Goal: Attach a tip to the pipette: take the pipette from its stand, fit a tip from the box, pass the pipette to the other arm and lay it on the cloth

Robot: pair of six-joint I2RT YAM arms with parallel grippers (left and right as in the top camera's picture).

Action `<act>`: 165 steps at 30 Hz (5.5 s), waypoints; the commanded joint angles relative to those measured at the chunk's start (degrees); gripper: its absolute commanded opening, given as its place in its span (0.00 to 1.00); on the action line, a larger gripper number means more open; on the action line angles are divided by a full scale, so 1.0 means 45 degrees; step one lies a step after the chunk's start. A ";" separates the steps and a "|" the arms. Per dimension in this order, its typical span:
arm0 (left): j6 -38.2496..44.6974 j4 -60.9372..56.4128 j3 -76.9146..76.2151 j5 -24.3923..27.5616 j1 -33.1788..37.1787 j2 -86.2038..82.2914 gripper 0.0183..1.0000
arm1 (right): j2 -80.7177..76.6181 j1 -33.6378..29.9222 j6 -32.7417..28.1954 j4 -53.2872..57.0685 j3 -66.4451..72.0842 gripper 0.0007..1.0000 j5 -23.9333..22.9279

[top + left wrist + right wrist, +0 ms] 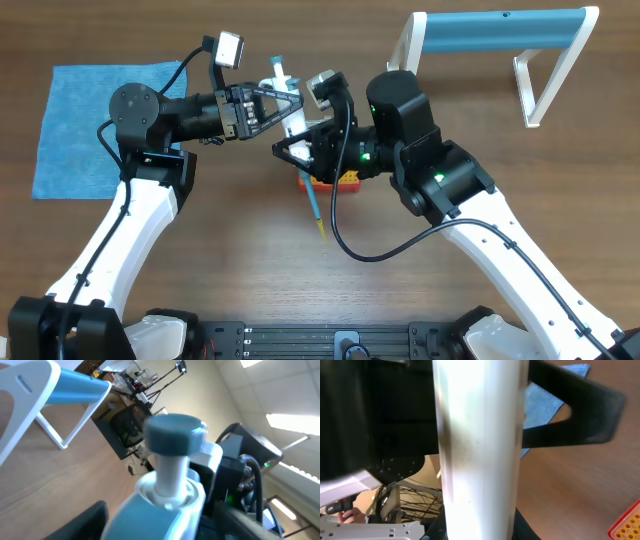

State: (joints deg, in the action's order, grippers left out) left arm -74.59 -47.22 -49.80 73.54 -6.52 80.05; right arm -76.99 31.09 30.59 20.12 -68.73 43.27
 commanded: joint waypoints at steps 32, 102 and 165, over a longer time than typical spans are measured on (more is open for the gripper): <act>0.4328 0.6149 -0.0340 -0.1161 0.0845 0.0083 0.01 | 0.0058 -0.0597 -0.0913 0.1486 -0.0112 0.78 -0.1486; 2.0298 2.7219 -2.0988 -1.6898 0.6319 1.5839 0.01 | -0.2181 -0.3177 0.1525 -0.0165 -0.0112 0.79 -0.2511; 1.5431 3.2125 -2.1226 -1.5373 -0.0204 0.3026 0.85 | 1.1021 -0.4439 -0.5901 0.7504 0.0248 0.80 -1.2167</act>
State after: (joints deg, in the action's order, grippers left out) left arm 2.66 96.88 -147.41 11.33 1.39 100.97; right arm -34.65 11.25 9.63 51.22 -68.84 -6.52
